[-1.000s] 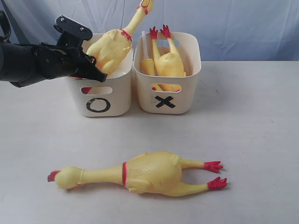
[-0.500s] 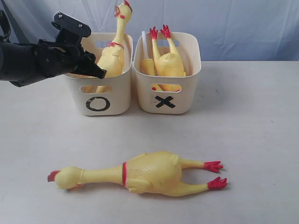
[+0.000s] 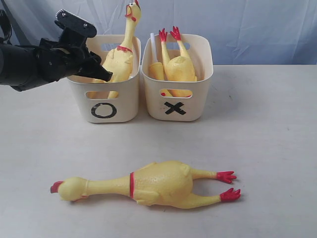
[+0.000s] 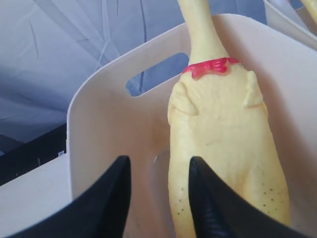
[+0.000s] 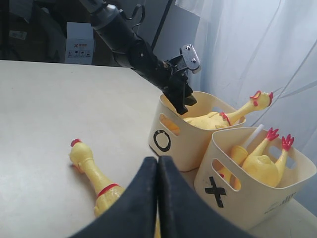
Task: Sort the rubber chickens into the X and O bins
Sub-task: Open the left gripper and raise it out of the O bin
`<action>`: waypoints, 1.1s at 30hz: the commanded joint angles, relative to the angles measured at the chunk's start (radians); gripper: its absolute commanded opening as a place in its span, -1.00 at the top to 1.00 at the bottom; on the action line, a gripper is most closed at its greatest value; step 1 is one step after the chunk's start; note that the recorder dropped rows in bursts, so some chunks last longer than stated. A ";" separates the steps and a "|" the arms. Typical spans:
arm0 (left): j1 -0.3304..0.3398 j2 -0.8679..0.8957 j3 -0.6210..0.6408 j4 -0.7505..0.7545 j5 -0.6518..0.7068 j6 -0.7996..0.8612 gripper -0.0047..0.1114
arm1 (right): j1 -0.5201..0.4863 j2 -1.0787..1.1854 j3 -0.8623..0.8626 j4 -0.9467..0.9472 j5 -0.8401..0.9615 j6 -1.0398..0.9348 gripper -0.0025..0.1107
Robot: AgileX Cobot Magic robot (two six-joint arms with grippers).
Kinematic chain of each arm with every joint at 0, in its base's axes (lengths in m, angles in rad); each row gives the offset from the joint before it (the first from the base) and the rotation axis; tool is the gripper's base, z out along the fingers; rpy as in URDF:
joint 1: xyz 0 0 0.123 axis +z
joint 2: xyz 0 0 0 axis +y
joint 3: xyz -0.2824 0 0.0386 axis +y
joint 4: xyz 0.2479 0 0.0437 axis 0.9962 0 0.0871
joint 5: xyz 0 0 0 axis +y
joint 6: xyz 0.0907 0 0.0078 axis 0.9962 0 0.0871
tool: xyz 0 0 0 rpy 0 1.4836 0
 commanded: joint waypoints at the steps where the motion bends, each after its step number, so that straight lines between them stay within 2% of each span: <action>1: 0.000 -0.044 -0.002 0.003 -0.016 -0.004 0.27 | -0.002 -0.004 0.005 0.004 -0.006 0.001 0.96; 3: 0.000 -0.066 -0.002 0.003 0.001 -0.004 0.27 | -0.002 -0.004 0.005 0.004 -0.006 0.001 0.96; 17: 0.000 -0.229 -0.002 0.026 0.343 -0.004 0.27 | -0.002 -0.004 0.005 0.004 -0.006 0.001 0.96; 23: 0.000 -0.273 -0.002 0.091 0.500 -0.006 0.27 | -0.002 -0.004 0.005 0.004 -0.006 0.001 0.96; 30: -0.002 -0.351 -0.002 0.132 0.590 -0.005 0.27 | -0.002 -0.004 0.005 0.010 -0.006 0.001 0.96; 33: -0.002 -0.416 -0.002 0.145 0.720 -0.005 0.27 | -0.002 -0.004 0.005 0.012 -0.006 0.001 0.96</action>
